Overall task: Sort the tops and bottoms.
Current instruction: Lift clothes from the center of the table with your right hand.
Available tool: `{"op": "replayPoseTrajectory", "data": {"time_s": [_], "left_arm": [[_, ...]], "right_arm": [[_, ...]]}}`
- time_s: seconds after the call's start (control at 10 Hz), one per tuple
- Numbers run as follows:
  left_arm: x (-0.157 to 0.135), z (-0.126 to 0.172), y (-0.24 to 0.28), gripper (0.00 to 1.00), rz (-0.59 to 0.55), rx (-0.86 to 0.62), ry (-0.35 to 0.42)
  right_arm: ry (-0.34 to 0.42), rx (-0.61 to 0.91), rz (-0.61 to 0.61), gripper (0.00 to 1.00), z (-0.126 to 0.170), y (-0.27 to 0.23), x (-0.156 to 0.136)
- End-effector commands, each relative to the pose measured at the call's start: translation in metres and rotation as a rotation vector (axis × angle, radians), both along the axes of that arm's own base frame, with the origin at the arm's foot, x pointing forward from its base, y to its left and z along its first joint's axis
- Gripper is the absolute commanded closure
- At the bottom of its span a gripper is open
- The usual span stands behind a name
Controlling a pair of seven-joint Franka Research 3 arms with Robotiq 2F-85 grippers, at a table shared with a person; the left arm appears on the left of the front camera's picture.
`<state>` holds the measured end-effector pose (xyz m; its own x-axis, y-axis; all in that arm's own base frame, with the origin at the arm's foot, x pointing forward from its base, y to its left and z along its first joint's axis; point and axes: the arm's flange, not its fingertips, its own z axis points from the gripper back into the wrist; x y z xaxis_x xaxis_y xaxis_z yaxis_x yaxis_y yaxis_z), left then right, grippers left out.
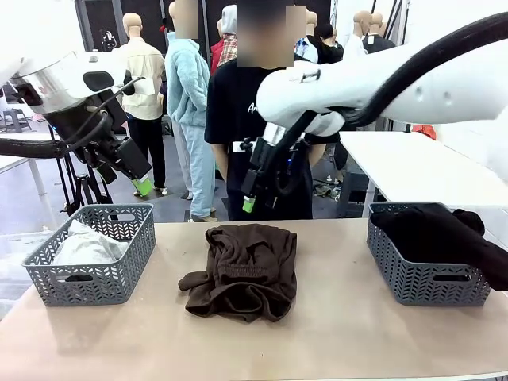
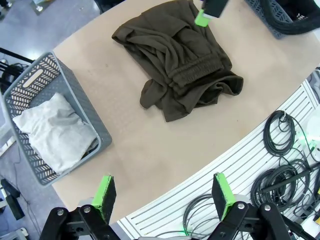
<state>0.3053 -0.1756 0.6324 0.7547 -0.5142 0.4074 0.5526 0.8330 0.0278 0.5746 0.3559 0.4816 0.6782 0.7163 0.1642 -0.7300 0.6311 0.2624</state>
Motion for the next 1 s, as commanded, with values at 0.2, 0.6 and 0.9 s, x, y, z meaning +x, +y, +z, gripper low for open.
{"op": "replayPoseTrajectory", "data": {"time_s": [0.2, 0.6, 0.9], "left_arm": [[0.001, -0.001, 0.002, 0.0, 0.004, 0.008, -0.016], [0.001, -0.001, 0.002, 0.0, 0.004, 0.008, -0.016], [0.001, -0.001, 0.002, 0.0, 0.004, 0.008, -0.016]], "right_arm": [[0.11, -0.114, -0.039, 0.0, -0.005, 0.053, 0.049], [0.083, -0.189, -0.032, 0.0, -0.041, 0.055, 0.041], [0.008, -0.26, -0.085, 0.0, -0.055, 0.049, 0.031]]}}
